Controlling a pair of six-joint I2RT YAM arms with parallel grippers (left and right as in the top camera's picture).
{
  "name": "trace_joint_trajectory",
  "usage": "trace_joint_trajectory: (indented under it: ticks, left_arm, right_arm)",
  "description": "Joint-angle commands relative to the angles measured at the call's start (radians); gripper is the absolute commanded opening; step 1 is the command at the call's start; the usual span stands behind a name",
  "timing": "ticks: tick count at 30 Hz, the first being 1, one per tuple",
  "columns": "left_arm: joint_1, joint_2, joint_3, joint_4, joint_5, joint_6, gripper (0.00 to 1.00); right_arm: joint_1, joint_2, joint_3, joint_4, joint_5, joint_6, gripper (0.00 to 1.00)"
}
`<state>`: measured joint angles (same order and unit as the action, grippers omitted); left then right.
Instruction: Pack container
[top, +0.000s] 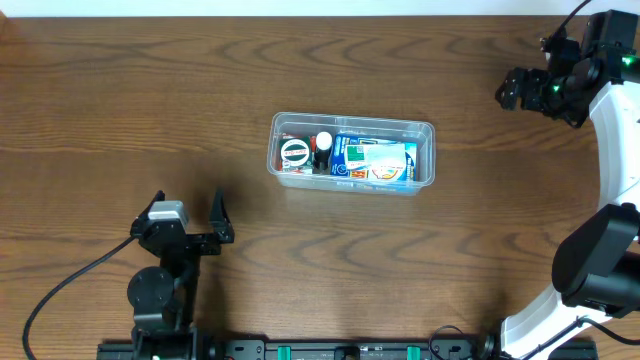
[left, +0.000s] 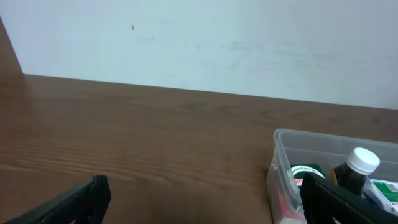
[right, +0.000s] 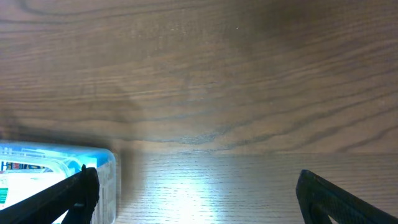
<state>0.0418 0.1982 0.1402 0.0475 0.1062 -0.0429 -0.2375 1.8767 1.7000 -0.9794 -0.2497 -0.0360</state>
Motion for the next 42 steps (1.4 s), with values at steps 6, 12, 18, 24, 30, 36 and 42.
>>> trace_joint_trajectory:
  ticks: [6, 12, 18, 24, 30, 36, 42]
  left_arm:
    - [0.014, -0.028, -0.046, 0.000, 0.022, 0.024, 0.98]
    - [0.014, -0.056, -0.053, -0.001, 0.022, 0.024, 0.98]
    - [0.014, -0.099, -0.053, -0.002, 0.022, 0.024, 0.98]
    - [0.014, -0.140, -0.056, -0.009, 0.021, 0.024, 0.98]
    - [0.014, -0.173, -0.056, -0.012, 0.021, 0.024, 0.98]
    - [0.014, -0.196, -0.074, -0.021, 0.022, 0.024, 0.98]
    - [0.014, -0.196, -0.091, -0.022, 0.022, 0.024, 0.98]
  right_arm:
    - [-0.005, 0.002, 0.004, -0.002, 0.000, 0.005, 0.99]
    - [-0.005, 0.002, 0.004, -0.002, 0.000, 0.005, 0.99]
    - [-0.005, 0.002, 0.004, -0.002, -0.001, 0.005, 0.99]
    - [-0.005, 0.002, 0.004, -0.002, -0.001, 0.005, 0.99]
    - [-0.005, 0.002, 0.004, -0.002, -0.001, 0.005, 0.99]
    - [-0.005, 0.002, 0.004, -0.002, -0.001, 0.005, 0.99]
    - [-0.005, 0.002, 0.004, -0.002, -0.001, 0.005, 0.99]
